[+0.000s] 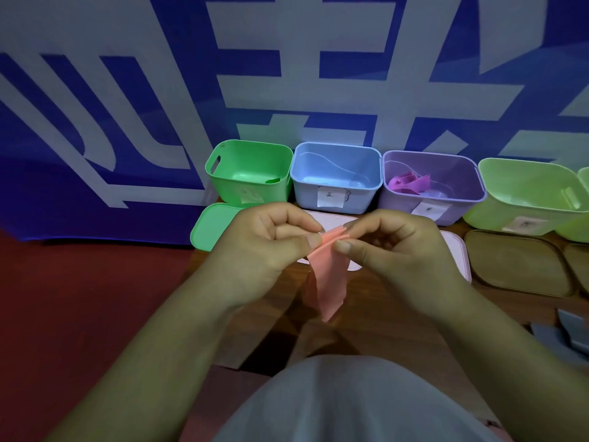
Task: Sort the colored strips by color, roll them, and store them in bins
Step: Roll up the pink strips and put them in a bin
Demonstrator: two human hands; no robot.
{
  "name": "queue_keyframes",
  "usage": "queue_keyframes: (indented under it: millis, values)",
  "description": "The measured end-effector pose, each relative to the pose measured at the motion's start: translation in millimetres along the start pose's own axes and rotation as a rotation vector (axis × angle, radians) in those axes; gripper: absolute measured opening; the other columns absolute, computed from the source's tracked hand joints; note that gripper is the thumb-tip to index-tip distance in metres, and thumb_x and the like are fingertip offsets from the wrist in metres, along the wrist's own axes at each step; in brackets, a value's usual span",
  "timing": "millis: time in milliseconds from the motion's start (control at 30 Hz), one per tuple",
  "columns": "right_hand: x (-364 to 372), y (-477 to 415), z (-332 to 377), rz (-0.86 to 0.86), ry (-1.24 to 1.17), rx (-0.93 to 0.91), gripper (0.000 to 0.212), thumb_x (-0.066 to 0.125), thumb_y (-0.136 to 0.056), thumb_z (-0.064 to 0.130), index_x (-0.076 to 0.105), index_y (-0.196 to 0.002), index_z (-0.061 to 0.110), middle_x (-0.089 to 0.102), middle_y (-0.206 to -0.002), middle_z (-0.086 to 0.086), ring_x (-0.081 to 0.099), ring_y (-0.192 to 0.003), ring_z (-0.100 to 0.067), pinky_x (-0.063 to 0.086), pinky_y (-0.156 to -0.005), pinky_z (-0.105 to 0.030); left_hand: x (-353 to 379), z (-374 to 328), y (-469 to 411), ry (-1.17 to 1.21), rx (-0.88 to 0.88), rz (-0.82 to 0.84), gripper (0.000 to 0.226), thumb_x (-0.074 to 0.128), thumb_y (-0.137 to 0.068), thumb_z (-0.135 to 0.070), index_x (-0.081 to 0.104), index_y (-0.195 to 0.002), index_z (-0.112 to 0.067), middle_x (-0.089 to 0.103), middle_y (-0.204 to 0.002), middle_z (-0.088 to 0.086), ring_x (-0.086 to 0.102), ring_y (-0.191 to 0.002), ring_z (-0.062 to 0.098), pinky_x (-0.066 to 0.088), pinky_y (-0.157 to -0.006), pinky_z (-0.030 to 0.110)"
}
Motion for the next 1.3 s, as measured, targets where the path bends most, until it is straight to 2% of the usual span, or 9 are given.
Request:
queue_keyframes:
  millis: [200, 300, 400, 600, 800, 900, 967, 1133, 1300]
  values:
    - [6.9, 2.8, 1.0, -0.08, -0.002, 0.018, 0.013, 0.079, -0.069, 0.026, 0.071, -0.078, 0.022, 0.073, -0.076, 0.001, 0.066, -0.071, -0.013, 0.056, -0.069, -0.027, -6.6, 4.7, -0.7, 0.004, 0.009, 0.034, 0.008, 0.069, -0.087, 0.001, 0.07, -0.093, -0.004, 0.073, -0.072, 0.001, 0.064, -0.064, 0.008, 0.05, -0.063, 0.017]
    - [11.2, 1.8, -1.2, -0.109, -0.088, 0.055, 0.02, 0.08, -0.07, 0.013, 0.066, -0.083, 0.018, 0.07, -0.072, 0.005, 0.065, -0.07, -0.011, 0.056, -0.069, -0.022, -9.3, 10.4, -1.8, 0.026, 0.01, 0.028, 0.012, 0.066, -0.086, -0.017, 0.072, -0.095, -0.012, 0.072, -0.076, 0.0, 0.063, -0.067, 0.008, 0.05, -0.064, 0.021]
    - [13.4, -0.1, -3.8, -0.142, -0.135, 0.086, 0.025, 0.076, -0.076, -0.002, 0.062, -0.088, 0.016, 0.069, -0.069, 0.006, 0.062, -0.067, -0.01, 0.053, -0.065, -0.02, -11.0, 14.3, -1.0, 0.044, 0.039, 0.014, 0.015, 0.071, -0.083, -0.013, 0.07, -0.097, -0.016, 0.069, -0.074, 0.002, 0.061, -0.066, 0.011, 0.048, -0.065, 0.021]
    - [23.2, -5.8, -3.8, -0.086, -0.154, 0.12, 0.018, 0.071, -0.081, -0.003, 0.065, -0.085, 0.014, 0.063, -0.067, 0.009, 0.057, -0.063, -0.008, 0.048, -0.06, -0.016, -15.8, 15.7, -4.4, 0.057, 0.116, -0.027, 0.021, 0.068, -0.08, -0.01, 0.068, -0.096, -0.025, 0.061, -0.074, 0.021, 0.055, -0.069, 0.026, 0.041, -0.069, 0.037]
    - [20.7, -17.4, -0.8, -0.123, -0.077, 0.125, 0.021, 0.069, -0.086, 0.001, 0.068, -0.083, 0.022, 0.062, -0.07, -0.007, 0.053, -0.062, -0.017, 0.045, -0.059, -0.024, -20.4, 13.3, -11.1, 0.115, 0.131, -0.031, 0.023, 0.066, -0.081, -0.009, 0.064, -0.092, -0.029, 0.059, -0.074, 0.023, 0.047, -0.068, 0.029, 0.035, -0.065, 0.04]
    - [20.2, -21.7, 0.9, -0.146, -0.007, 0.135, 0.022, 0.072, -0.084, 0.004, 0.067, -0.087, 0.025, 0.053, -0.066, -0.03, 0.035, -0.05, -0.021, 0.032, -0.047, -0.024, -21.9, 10.7, -16.6, 0.107, 0.139, -0.022, 0.02, 0.066, -0.081, -0.01, 0.062, -0.09, -0.027, 0.06, -0.078, 0.029, 0.049, -0.069, 0.029, 0.036, -0.065, 0.04]
    - [19.7, -25.0, 2.0, -0.14, 0.009, 0.122, 0.023, 0.072, -0.084, 0.003, 0.067, -0.087, 0.025, 0.048, -0.058, -0.028, 0.031, -0.047, -0.02, 0.029, -0.046, -0.024, -23.0, 8.5, -19.5, 0.075, 0.172, -0.022, 0.017, 0.067, -0.082, -0.009, 0.062, -0.09, -0.024, 0.063, -0.077, 0.023, 0.054, -0.07, 0.026, 0.041, -0.065, 0.037]
    - [16.2, -35.2, 1.7, -0.146, -0.007, 0.097, 0.024, 0.069, -0.083, -0.006, 0.066, -0.082, 0.018, 0.068, -0.073, 0.002, 0.051, -0.058, -0.02, 0.045, -0.059, -0.032, -23.7, 5.7, -28.6, -0.06, 0.258, -0.01, 0.016, 0.069, -0.084, 0.0, 0.07, -0.086, -0.016, 0.07, -0.078, -0.003, 0.064, -0.076, 0.011, 0.052, -0.074, 0.022]
    - [8.4, -40.6, -3.5, -0.156, 0.037, 0.162, 0.021, 0.072, -0.083, -0.002, 0.067, -0.082, 0.018, 0.073, -0.078, -0.002, 0.066, -0.069, -0.021, 0.054, -0.071, -0.041, -22.0, 12.7, -41.8, -0.03, 0.182, -0.001, 0.035, 0.076, -0.077, 0.008, 0.076, -0.084, -0.026, 0.073, -0.082, 0.002, 0.063, -0.075, 0.008, 0.054, -0.077, 0.02]
Point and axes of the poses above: each hand's wrist, its own y-axis away from the middle knuckle, its own x-axis out of the palm, z = x × y, the point moved 7 cm from there along -y, towards the middle knuckle
